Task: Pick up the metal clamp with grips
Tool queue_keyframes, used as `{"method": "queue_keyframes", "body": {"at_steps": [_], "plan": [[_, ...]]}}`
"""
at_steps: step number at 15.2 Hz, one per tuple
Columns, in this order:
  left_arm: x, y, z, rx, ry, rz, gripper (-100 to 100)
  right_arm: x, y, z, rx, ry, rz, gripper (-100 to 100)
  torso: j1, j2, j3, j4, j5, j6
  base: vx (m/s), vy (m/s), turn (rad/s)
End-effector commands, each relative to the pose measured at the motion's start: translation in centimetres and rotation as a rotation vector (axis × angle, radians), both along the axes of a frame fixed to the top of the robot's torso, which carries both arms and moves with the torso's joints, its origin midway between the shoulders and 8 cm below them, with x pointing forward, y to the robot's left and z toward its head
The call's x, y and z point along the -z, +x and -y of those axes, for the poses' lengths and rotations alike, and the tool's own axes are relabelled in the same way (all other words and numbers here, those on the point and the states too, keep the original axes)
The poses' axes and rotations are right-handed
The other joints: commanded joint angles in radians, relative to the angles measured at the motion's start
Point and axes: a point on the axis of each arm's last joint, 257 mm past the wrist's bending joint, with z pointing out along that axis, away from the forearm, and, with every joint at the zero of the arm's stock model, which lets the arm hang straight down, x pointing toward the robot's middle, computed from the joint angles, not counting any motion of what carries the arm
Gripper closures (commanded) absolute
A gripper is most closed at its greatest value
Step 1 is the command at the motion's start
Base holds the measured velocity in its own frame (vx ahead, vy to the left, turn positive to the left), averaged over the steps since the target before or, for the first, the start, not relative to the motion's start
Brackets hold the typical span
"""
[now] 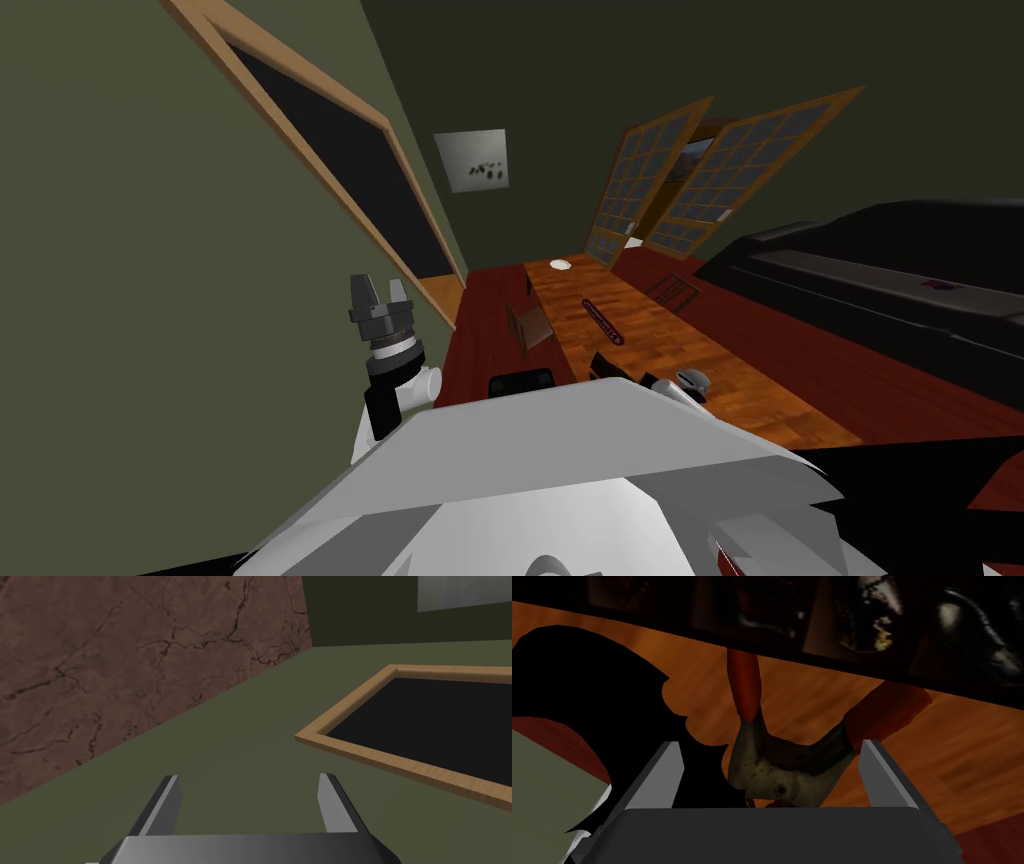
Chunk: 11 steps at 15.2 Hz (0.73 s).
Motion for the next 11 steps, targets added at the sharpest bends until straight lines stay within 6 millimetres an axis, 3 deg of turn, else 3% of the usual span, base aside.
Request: {"method": "queue_keyframes", "body": {"at_steps": [1, 3, 7, 11], "plan": [[0.0, 0.0, 0.0, 0.000, 0.000, 0.000, 0, 0.1, -0.6, -1.4, 0.042, 0.045, -0.016, -100, 0.000, 0.000, 0.000, 0.000, 0.000, 0.000, 0.099, -0.035, -0.018], [0.0, 0.0, 0.0, 0.000, 0.000, 0.000, 0, 0.2, -0.4, -1.0, 0.033, 0.035, -0.013, -100, 0.000, 0.002, 0.001, 0.001, -0.001, 0.000, 0.057, -0.018, -0.002], [0.0, 0.0, 0.0, 0.000, 0.000, 0.000, 0, 1.9, -0.5, -3.0, 0.018, 0.038, -0.008, -100, 0.000, 0.007, 0.004, 0.002, -0.001, 0.000, 0.025, -0.038, -0.068], [0.0, 0.0, 0.0, 0.000, 0.000, 0.000, 0, 2.2, -0.5, -3.5, 0.014, 0.038, -0.006, -100, -0.001, 0.008, 0.005, 0.002, -0.002, 0.000, 0.016, -0.038, -0.042]]}}
